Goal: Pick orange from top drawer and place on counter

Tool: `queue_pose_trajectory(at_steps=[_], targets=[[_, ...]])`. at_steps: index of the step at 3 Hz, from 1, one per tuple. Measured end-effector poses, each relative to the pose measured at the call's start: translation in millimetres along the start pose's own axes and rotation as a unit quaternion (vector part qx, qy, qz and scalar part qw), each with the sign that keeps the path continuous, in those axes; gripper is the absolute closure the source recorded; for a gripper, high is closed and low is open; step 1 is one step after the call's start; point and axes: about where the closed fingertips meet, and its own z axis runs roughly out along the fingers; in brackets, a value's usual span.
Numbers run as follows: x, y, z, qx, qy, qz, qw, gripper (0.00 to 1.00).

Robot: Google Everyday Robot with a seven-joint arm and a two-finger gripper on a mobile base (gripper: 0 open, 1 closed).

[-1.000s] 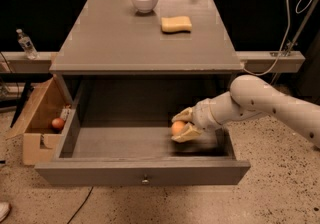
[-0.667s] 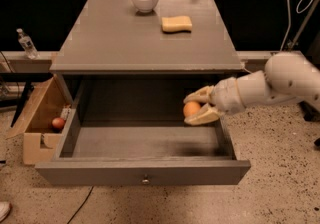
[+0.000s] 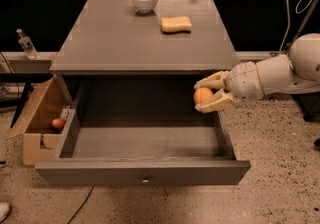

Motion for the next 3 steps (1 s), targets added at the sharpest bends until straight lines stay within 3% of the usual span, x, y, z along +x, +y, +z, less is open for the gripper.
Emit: queue_pose_trajectory(at_steps=[1,2,3], targets=[[-18,-24,-13,0.022,-0.026,0.001,0.9994,1.00],[-37,-68,-32,0.057,-0.047,0.010,0.9972,1.00],[-41,-107,-37,0.096,-0.046,0.045,0.9933,1.00]])
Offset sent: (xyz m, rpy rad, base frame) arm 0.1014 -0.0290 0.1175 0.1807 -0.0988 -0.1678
